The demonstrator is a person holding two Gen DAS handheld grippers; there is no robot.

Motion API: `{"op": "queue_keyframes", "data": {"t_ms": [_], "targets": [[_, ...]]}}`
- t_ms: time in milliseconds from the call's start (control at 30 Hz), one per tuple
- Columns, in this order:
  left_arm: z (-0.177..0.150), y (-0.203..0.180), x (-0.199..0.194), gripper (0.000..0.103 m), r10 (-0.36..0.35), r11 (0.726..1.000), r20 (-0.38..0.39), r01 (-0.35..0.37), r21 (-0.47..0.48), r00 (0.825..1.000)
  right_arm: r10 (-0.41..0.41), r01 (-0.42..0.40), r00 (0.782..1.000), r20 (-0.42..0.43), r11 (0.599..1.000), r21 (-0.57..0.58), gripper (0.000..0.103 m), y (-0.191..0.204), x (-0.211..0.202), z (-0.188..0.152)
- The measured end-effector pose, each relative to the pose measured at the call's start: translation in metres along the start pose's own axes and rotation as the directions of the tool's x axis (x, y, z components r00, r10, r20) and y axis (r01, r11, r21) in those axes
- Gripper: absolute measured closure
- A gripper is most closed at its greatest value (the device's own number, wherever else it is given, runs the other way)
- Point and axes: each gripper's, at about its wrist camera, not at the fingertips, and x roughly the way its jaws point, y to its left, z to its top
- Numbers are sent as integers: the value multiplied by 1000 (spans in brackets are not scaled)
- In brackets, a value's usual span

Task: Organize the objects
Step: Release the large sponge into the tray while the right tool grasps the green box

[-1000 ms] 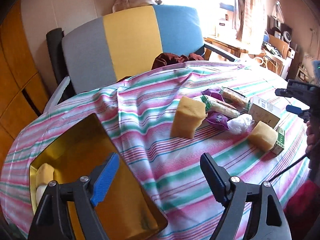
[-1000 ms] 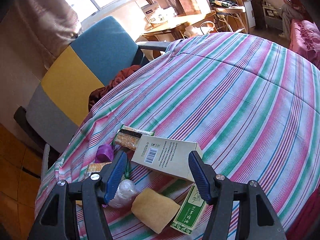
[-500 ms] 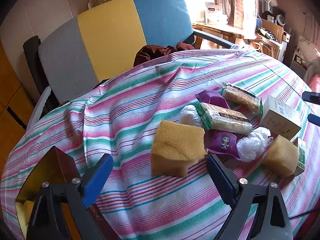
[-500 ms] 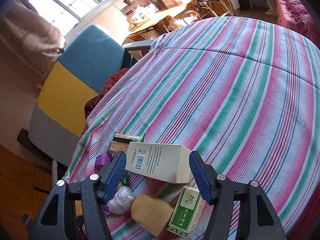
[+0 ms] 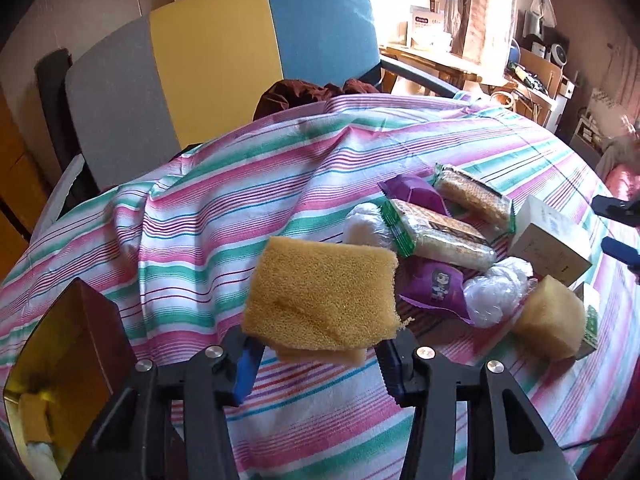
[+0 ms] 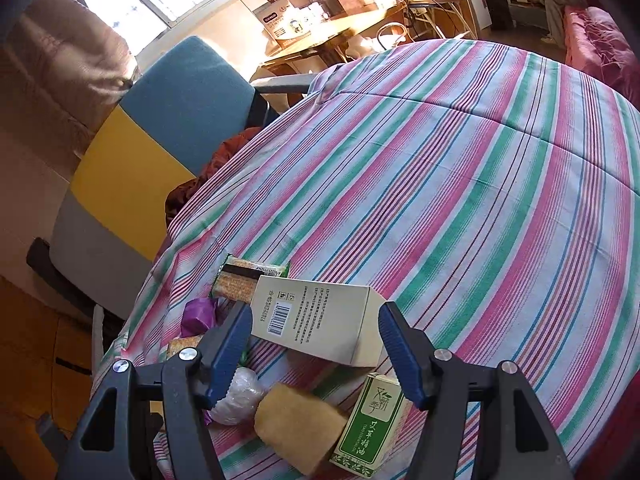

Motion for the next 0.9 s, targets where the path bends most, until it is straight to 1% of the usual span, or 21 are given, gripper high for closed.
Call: {"op": "queue_keyframes", "data": {"t_ms": [100,200,300,433,500,600,700,767,800,833,867,900], "targets": [[-12,1,-29,52,-38,999,31,38,-17,999,-6,6,1000,-5,1000,2,36,-1,1,-1],[-31,-2,-59,52,-56,998,64,56,4,996,-4,4,1000,-13,1000,8,36,-2,3,0],[-50,0,-84,52,-76,997,80,77,-7,994,3,-2,1000,-22,1000,25,36,-6,4,0],[-73,7,-109,52,-79,996,98,83,-36,992,-8,9,999,-52,1000,19,36,-5,10,-3],[-83,13,-119,52,-84,994,103,91,-61,991,-26,26,997,-74,1000,2,36,-3,14,-6],[-96,22,-132,52,-75,992,113,86,-94,991,-92,85,986,-141,995,-54,36,3,23,-14],[-107,33,-143,52,-62,991,121,76,-108,991,-115,88,972,-205,987,-138,36,13,22,-20],[-114,39,-150,52,-58,991,129,73,-113,990,-138,72,959,-248,963,-260,36,26,19,-23],[-116,42,-153,52,-55,991,133,71,-116,990,-163,64,950,-265,935,-349,36,34,17,-25],[-120,47,-156,52,-51,990,138,68,-124,989,-190,52,942,-278,898,-438,33,41,15,-28],[-122,51,-159,52,-51,989,141,69,-133,989,-209,35,936,-284,855,-518,29,46,12,-31],[-125,55,-161,52,-50,987,144,71,-143,988,-229,21,932,-282,810,-586,27,49,8,-34]]}}
